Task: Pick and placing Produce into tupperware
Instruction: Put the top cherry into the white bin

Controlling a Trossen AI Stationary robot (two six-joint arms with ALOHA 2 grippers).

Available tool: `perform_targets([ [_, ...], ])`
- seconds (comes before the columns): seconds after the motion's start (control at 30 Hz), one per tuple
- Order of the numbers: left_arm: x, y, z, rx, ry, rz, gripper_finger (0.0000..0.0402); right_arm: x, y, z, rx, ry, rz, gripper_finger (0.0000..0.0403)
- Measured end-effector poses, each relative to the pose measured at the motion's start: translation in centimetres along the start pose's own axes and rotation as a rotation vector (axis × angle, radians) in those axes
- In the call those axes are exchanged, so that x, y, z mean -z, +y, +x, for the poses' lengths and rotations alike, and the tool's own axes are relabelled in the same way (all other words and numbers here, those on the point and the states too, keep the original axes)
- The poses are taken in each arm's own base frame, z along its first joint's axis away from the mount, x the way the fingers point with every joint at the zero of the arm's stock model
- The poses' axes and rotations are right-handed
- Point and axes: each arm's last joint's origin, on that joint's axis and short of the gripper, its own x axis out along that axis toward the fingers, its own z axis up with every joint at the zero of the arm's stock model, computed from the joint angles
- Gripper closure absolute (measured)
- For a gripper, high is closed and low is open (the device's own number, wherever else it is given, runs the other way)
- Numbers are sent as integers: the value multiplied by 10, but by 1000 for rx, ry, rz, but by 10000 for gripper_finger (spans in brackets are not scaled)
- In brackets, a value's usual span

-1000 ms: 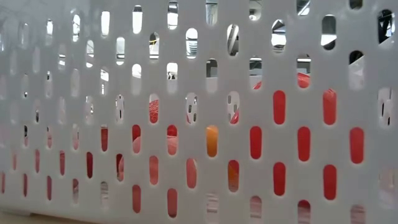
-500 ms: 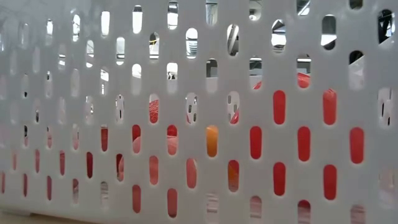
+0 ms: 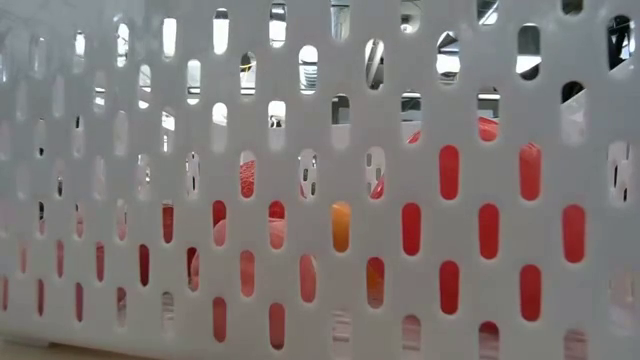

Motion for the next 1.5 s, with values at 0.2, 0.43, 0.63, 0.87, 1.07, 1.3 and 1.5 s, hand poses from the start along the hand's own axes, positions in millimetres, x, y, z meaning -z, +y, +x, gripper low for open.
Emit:
perform_targets([
  [0.2, 1, -16, -25, -9, 2, 81, 401, 0, 0, 0, 0, 0, 0, 29],
  [0.43, 3, -40, -83, 15, -104, 202, 401, 0, 0, 0, 0, 0, 0, 29],
  [0.63, 7, -55, -129, 86, -126, 399, 401, 0, 0, 0, 0, 0, 0, 29],
  [0.87, 16, -66, -154, 155, -48, 608, 402, 0, 0, 0, 0, 0, 0, 29],
  [1.07, 37, -79, -166, 216, 27, 812, 402, 0, 0, 0, 0, 0, 0, 29],
  [1.3, 72, -113, -177, 197, 0, 1061, 402, 0, 0, 0, 0, 1, 0, 29],
  [1.5, 105, -154, -171, 166, -40, 1221, 402, 0, 0, 0, 0, 0, 0, 29],
])
